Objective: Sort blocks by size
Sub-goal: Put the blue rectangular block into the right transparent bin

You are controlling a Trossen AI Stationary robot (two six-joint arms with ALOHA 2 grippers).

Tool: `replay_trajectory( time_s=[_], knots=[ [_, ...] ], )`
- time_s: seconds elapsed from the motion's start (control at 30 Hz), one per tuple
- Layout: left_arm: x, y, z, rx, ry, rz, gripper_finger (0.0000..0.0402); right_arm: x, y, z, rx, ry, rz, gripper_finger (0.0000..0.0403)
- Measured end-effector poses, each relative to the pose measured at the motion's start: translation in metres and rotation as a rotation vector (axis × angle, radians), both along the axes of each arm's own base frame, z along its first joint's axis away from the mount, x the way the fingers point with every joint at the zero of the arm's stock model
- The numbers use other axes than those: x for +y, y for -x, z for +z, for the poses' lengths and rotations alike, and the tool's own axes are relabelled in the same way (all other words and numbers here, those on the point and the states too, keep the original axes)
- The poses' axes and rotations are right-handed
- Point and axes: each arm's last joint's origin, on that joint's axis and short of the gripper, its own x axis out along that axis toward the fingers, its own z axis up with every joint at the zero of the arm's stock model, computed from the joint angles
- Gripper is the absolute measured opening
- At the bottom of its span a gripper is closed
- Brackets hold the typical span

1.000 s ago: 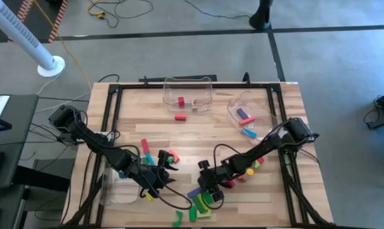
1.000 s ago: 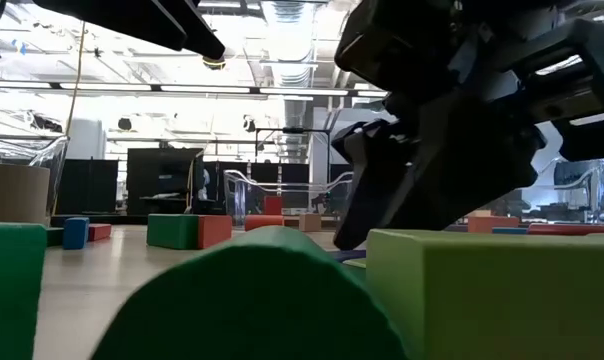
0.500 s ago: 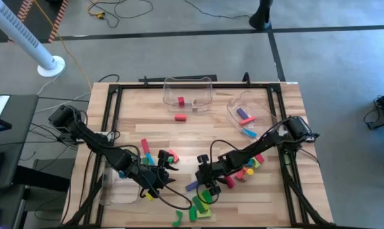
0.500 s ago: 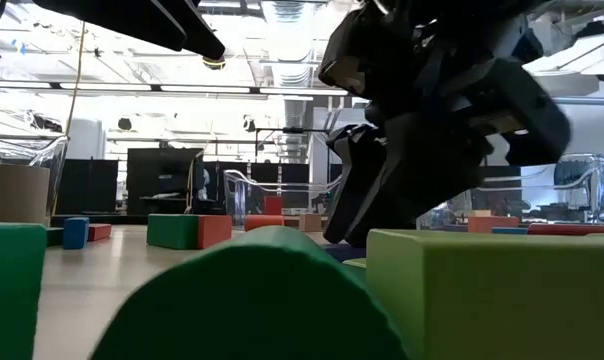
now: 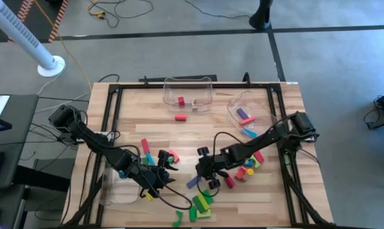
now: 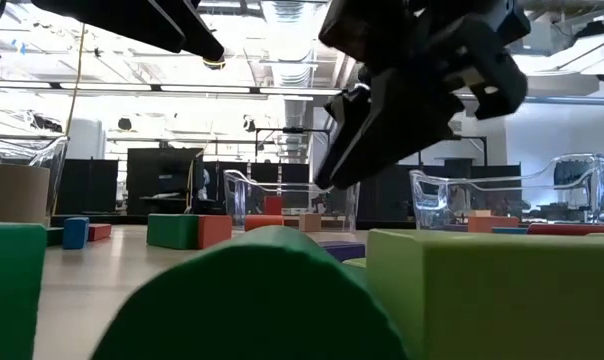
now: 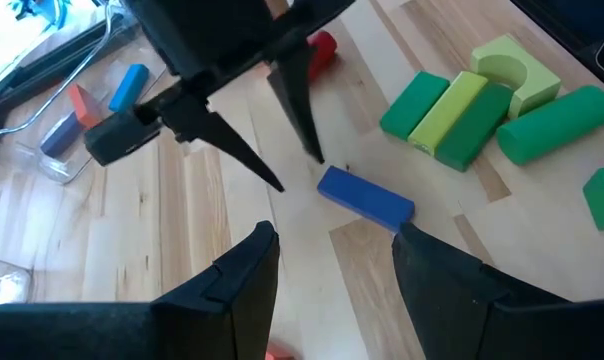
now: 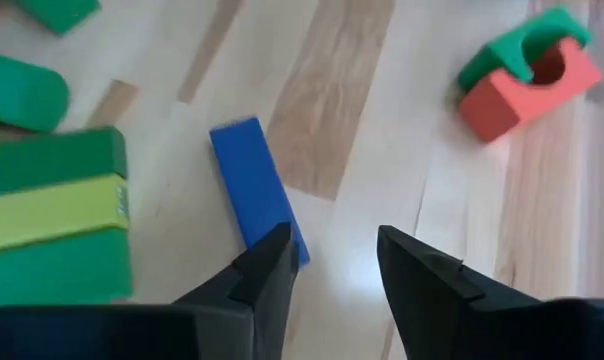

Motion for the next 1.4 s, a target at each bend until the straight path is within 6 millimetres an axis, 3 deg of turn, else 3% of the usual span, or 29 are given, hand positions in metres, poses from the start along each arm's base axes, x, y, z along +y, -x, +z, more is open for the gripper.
replay_trajectory(
  time_s=[0.3, 0.63, 1.4],
  knots=[
    [0.000, 0.000, 0.000, -0.001, 0.001, 0.000, 0.0187, 0.012, -0.001, -0.010, -0.005, -0.005, 0.046, 0.0248],
    [0.000, 0.000, 0.000, 0.000, 0.010, 0.006, 0.0187, 0.014, -0.005, -0.028, 0.018, -0.011, 0.072, 0.0249],
    [0.000, 0.000, 0.000, 0.001, 0.021, 0.007, 0.0187, 0.006, -0.003, -0.039, 0.047, -0.009, 0.049, 0.0249]
  ],
)
